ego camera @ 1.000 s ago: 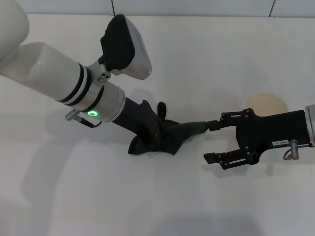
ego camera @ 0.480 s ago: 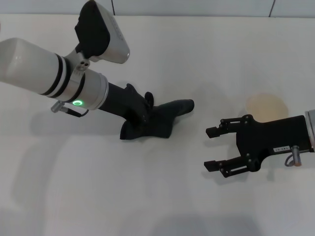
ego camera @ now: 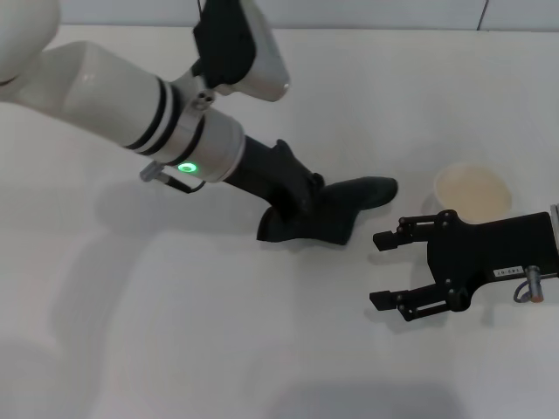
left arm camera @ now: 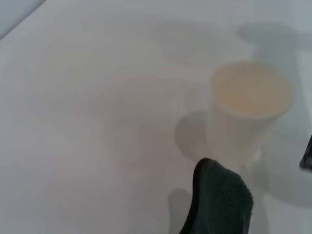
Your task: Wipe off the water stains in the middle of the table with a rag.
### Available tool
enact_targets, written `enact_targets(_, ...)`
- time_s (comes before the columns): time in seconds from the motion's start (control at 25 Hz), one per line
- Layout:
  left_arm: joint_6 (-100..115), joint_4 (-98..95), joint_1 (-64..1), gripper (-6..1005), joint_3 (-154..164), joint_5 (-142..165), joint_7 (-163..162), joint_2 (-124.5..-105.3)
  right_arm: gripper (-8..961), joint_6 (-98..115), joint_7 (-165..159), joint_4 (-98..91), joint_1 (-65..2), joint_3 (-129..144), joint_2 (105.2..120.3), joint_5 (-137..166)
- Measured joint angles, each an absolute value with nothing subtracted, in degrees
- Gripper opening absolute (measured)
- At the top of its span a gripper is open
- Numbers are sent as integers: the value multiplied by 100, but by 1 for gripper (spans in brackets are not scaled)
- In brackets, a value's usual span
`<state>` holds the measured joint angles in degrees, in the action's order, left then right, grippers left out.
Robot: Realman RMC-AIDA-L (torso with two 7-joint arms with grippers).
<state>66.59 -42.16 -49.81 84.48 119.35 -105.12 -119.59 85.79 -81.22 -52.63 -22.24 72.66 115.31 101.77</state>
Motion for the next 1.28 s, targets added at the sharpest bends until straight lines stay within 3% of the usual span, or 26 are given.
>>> enact_targets(0.52, 6108, -3981, -5269, 146, 9361, 11163, -10521, -11979, 795, 8588, -8120, -5263, -2224, 7287, 11536, 10178)
enact_targets(0.6, 6082, -3999, -5248, 345, 9406, 11107, -10519, -11979, 795, 8587, -8121, -5262, -2224, 7286, 11537, 10178)
enact_targets(0.84, 6088, -4037, -5194, 587, 9423, 11000, -10482, -11975, 795, 8618, -8122, -5299, -2163, 7265, 11532, 10178)
enact_targets(1.0, 6200, -4348, -4868, 632, 9342, 11010, -10467, -11927, 795, 8649, -8128, -5407, -2082, 7236, 11523, 10178)
enact_targets(1.28, 6745, -5666, -3474, 700, 8804, 11325, -10249, -11908, 795, 8577, -8134, -5435, -2105, 7232, 11521, 10176)
